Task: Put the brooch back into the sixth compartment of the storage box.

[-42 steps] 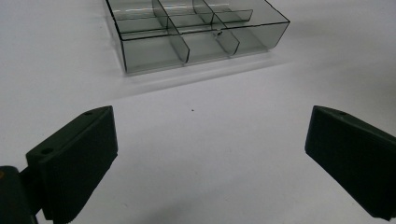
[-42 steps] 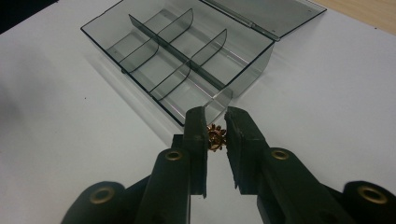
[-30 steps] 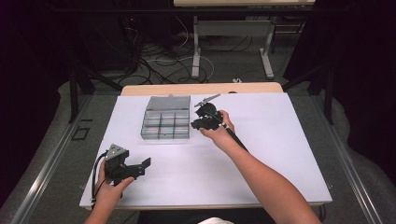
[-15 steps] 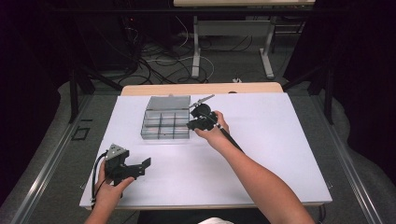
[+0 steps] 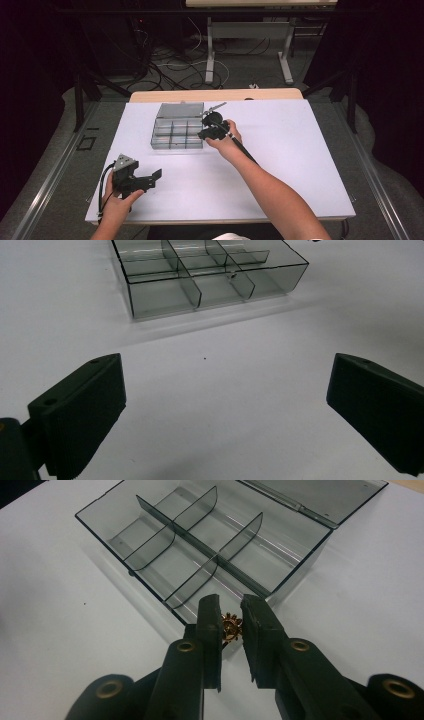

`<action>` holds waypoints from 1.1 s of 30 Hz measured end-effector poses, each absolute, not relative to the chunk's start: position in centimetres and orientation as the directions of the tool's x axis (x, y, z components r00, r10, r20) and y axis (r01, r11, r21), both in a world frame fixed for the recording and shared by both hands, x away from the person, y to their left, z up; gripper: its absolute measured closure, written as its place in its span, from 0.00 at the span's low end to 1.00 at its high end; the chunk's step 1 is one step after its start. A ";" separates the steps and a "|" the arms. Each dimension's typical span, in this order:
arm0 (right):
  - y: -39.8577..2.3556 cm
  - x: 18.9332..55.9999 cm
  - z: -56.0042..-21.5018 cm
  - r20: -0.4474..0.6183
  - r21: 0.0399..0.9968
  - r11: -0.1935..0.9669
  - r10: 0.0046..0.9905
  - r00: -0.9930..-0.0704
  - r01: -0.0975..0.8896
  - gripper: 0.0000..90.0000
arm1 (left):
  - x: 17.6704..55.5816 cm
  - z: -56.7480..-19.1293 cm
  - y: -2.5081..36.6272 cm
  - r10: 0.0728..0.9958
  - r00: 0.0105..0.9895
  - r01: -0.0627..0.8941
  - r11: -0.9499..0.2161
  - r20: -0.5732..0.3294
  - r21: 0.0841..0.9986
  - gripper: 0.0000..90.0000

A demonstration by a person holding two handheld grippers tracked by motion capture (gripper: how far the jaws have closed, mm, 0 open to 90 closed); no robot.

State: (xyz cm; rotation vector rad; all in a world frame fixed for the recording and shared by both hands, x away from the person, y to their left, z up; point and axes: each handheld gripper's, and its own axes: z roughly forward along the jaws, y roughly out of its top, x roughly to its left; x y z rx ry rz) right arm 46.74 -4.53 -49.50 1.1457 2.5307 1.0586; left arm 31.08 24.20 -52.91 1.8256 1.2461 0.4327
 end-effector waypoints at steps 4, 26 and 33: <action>-4.2 46.8 -50.0 0.131 0.675 0.442 0.716 -0.686 0.591 0.88 | 31.1 -52.9 24.2 0.881 0.440 0.585 -0.131 -0.177 0.801 0.03; -2.6 47.3 -51.8 0.128 0.720 0.406 0.719 -0.683 0.563 0.86 | 31.1 -53.0 24.2 0.880 0.440 0.585 -0.128 -0.181 0.801 0.03; -2.6 47.3 -51.6 0.115 0.701 0.433 0.716 -0.689 0.567 0.83 | 31.1 -53.1 24.1 0.882 0.436 0.578 -0.121 -0.180 0.807 0.03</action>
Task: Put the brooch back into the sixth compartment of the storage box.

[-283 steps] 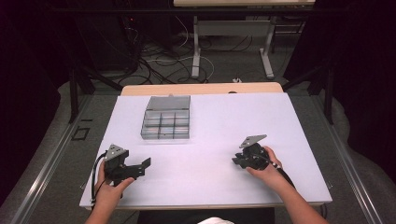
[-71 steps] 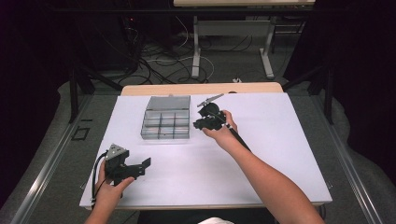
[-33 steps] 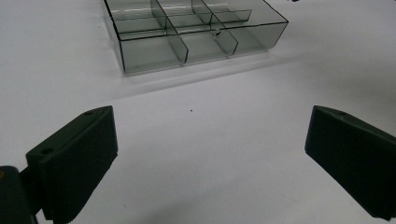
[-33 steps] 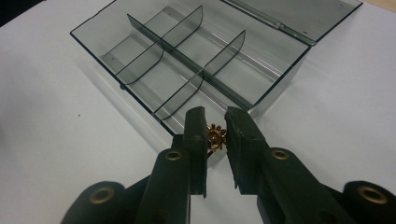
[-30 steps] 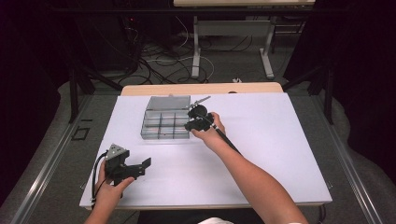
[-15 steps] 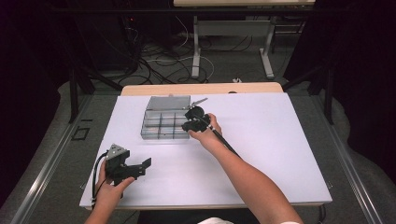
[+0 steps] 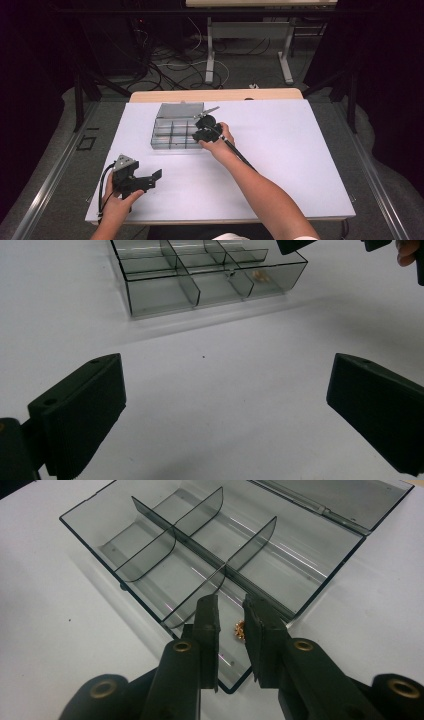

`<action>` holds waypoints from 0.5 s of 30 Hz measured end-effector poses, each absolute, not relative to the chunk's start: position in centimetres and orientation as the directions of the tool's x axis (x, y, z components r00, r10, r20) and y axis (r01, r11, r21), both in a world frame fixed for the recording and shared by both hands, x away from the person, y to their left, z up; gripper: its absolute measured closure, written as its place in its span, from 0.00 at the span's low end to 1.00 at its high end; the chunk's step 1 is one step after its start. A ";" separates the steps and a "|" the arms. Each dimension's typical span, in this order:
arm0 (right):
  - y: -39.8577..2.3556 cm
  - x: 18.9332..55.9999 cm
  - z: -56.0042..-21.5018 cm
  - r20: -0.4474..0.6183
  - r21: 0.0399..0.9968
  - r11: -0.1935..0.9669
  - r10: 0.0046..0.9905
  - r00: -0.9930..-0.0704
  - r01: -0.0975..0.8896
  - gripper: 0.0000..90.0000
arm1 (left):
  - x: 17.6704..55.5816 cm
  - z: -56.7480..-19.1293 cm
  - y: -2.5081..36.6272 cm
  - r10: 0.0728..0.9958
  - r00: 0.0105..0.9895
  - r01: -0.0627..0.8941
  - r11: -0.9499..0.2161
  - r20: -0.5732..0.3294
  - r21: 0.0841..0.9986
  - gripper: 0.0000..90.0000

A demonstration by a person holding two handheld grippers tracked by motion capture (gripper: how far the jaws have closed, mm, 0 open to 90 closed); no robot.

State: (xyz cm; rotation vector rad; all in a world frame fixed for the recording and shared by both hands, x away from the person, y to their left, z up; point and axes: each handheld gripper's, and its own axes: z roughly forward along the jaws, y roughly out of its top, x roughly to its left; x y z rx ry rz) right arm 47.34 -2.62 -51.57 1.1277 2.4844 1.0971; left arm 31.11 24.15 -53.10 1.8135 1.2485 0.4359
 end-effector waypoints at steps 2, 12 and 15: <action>-2.6 47.3 -51.5 0.113 0.693 0.437 0.720 -0.684 0.574 0.82 | 31.1 -53.0 24.3 0.878 0.444 0.587 -0.133 -0.180 0.799 0.03; -2.8 47.2 -51.2 0.096 0.695 0.444 0.722 -0.685 0.565 0.72 | 31.2 -53.0 24.1 0.877 0.446 0.586 -0.135 -0.180 0.799 0.03; -2.8 47.2 -51.3 0.103 0.719 0.425 0.718 -0.688 0.550 0.69 | 31.3 -53.0 24.1 0.876 0.448 0.587 -0.140 -0.176 0.797 0.03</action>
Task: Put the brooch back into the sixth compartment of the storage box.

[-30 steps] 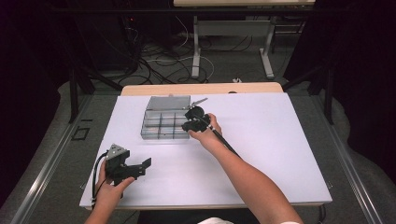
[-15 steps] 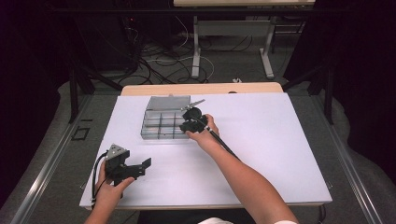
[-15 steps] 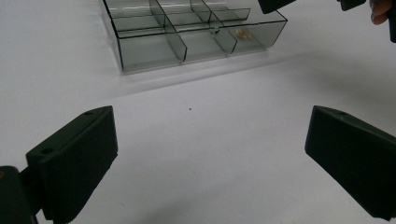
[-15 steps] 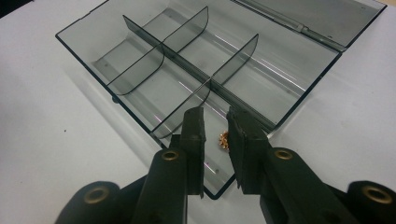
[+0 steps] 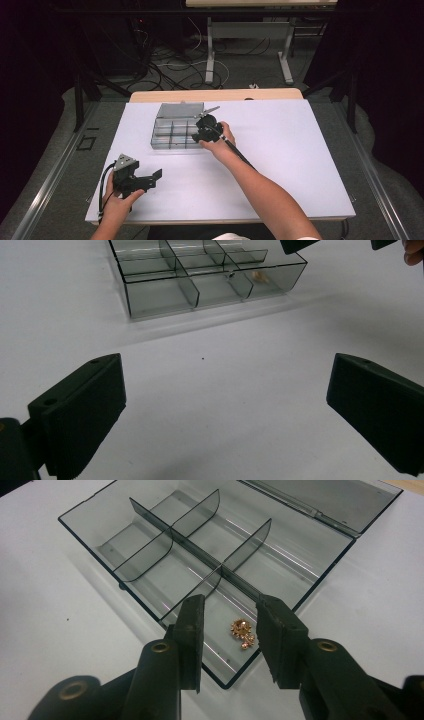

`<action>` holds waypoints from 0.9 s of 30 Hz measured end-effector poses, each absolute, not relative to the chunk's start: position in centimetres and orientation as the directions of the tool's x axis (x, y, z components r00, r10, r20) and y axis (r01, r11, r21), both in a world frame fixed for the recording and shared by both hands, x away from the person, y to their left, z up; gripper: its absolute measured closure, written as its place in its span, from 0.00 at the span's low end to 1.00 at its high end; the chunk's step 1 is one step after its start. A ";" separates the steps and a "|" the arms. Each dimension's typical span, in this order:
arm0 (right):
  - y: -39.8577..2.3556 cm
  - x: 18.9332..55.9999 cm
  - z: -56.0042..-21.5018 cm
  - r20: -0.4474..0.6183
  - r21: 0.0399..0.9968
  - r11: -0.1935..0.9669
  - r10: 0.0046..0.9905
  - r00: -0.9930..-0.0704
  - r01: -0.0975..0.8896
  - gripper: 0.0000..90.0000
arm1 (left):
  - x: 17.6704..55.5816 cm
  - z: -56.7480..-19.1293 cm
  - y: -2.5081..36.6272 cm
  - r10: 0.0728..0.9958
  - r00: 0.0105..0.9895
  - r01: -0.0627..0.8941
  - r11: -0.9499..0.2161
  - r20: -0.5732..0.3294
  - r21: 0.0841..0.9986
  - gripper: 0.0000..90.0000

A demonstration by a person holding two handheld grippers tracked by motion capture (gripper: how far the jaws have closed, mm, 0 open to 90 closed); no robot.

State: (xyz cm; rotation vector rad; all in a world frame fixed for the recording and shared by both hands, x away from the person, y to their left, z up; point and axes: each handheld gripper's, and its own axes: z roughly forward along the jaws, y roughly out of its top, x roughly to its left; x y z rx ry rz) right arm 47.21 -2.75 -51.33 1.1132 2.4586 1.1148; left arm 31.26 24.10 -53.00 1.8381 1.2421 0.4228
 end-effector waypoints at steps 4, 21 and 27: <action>-3.0 47.1 -50.8 0.102 0.696 0.445 0.716 -0.691 0.564 0.66 | 31.3 -53.1 24.0 0.876 0.448 0.586 -0.139 -0.177 0.798 0.03; -2.9 46.4 -50.2 0.093 0.733 0.429 0.705 -0.703 0.528 0.51 | 31.1 -53.0 24.1 0.878 0.444 0.589 -0.135 -0.179 0.797 0.03; -3.1 46.2 -49.6 0.103 0.750 0.409 0.704 -0.702 0.520 0.46 | 31.2 -53.0 24.0 0.876 0.448 0.590 -0.141 -0.177 0.795 0.03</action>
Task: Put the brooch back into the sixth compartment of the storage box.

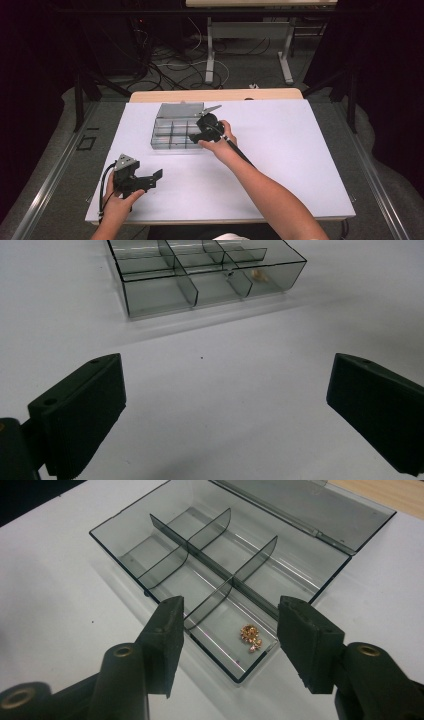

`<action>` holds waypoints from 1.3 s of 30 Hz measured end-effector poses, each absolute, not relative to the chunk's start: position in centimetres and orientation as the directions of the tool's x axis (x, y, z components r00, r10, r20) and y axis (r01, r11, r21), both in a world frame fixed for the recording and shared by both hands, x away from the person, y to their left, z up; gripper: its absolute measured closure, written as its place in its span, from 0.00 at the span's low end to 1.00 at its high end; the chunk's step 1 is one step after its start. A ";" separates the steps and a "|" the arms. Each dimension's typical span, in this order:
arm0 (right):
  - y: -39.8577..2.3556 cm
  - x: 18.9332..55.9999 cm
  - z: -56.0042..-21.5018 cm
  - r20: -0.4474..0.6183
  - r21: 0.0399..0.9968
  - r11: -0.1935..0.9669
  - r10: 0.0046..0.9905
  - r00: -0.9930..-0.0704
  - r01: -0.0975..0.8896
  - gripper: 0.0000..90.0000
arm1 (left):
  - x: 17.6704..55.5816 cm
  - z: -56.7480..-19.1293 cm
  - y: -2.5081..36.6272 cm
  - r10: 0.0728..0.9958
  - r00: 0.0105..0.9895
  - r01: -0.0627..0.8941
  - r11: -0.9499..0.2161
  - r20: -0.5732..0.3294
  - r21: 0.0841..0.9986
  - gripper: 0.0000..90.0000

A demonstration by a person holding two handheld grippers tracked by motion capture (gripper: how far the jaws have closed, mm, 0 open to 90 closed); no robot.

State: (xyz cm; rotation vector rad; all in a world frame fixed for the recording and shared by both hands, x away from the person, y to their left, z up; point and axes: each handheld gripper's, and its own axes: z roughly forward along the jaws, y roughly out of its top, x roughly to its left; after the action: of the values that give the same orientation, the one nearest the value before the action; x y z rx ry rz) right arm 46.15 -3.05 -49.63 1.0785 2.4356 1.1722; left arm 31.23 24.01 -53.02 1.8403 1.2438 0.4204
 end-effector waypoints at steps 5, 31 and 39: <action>-3.3 45.9 -49.1 0.116 0.724 0.420 0.707 -0.697 0.547 0.36 | 31.2 -53.0 24.0 0.877 0.448 0.586 -0.140 -0.175 0.798 0.03; -7.6 43.5 -48.5 0.121 0.743 0.382 0.731 -0.671 0.550 0.04 | 31.2 -53.1 23.9 0.878 0.445 0.591 -0.140 -0.176 0.794 0.03; -10.5 42.3 -48.6 0.109 0.761 0.359 0.750 -0.652 0.540 0.00 | 31.2 -53.1 23.9 0.878 0.444 0.594 -0.138 -0.180 0.793 0.03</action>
State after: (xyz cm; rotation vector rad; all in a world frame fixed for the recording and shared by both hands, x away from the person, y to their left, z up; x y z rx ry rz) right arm 42.31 -10.55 -48.56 1.1513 2.3656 1.1747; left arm 31.18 23.94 -53.09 1.8393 1.2508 0.4176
